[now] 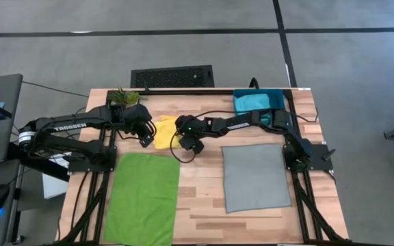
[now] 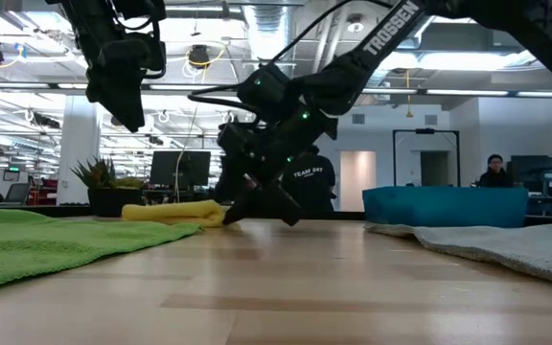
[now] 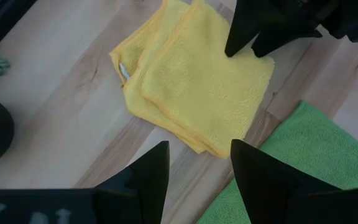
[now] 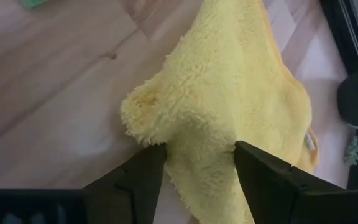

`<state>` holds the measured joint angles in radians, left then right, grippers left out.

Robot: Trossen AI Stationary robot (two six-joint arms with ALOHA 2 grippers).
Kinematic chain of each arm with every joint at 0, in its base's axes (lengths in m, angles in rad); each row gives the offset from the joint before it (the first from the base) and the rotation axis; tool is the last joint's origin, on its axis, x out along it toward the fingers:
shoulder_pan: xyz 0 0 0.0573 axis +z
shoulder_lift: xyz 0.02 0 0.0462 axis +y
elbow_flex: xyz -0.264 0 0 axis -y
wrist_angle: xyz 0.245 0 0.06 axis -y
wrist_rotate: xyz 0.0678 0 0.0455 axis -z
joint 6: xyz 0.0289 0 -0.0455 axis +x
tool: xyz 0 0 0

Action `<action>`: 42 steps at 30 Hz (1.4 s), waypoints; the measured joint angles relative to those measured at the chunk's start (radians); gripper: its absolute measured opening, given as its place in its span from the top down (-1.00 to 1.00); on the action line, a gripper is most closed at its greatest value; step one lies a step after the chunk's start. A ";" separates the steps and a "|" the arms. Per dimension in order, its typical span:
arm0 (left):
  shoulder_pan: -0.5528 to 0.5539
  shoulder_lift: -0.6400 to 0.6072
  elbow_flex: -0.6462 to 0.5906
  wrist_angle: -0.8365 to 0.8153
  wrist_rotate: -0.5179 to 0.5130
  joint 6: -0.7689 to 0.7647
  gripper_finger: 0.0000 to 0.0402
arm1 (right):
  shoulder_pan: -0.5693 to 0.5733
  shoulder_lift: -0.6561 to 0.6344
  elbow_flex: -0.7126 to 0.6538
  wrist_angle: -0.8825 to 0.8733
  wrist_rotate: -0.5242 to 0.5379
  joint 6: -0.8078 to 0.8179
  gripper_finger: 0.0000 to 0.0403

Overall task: Fold microfiber towels
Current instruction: Stack the yellow microfiber cloth on top of the blue microfiber cloth in the blue bin

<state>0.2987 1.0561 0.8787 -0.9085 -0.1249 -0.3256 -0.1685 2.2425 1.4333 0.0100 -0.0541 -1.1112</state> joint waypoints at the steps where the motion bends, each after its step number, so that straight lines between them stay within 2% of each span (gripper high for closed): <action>1: 0.000 0.000 0.000 0.000 0.000 0.001 0.18 | 0.000 0.007 0.000 0.004 0.000 0.004 -0.08; 6: 0.000 0.000 0.000 0.000 0.000 0.017 0.18 | 0.008 0.013 -0.001 0.016 0.004 0.048 0.16; 13: 0.000 0.000 0.000 0.000 0.000 0.017 0.18 | 0.016 0.012 -0.004 0.003 0.008 0.150 0.81; 15: 0.000 0.000 0.000 0.000 0.000 0.017 0.18 | 0.016 0.012 -0.004 0.001 0.012 0.197 0.94; 22: 0.000 0.000 0.000 0.000 -0.002 0.017 0.18 | 0.017 0.010 -0.004 0.000 0.007 0.316 0.93; 26: 0.000 0.000 0.000 0.000 -0.003 0.017 0.18 | 0.018 -0.008 0.014 -0.069 -0.004 0.425 0.96; 28: 0.000 0.000 0.000 0.000 -0.003 0.017 0.18 | 0.017 -0.031 0.026 -0.142 -0.036 0.484 0.95; 32: 0.000 0.000 0.000 0.000 -0.004 0.016 0.18 | 0.009 -0.052 0.051 -0.170 -0.097 0.568 0.98; 42: 0.000 0.000 0.000 0.000 -0.007 0.022 0.18 | 0.007 -0.098 0.060 -0.231 -0.104 0.636 0.98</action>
<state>0.2985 1.0561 0.8787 -0.9085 -0.1318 -0.3038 -0.1616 2.1441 1.4928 -0.2212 -0.1585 -0.4755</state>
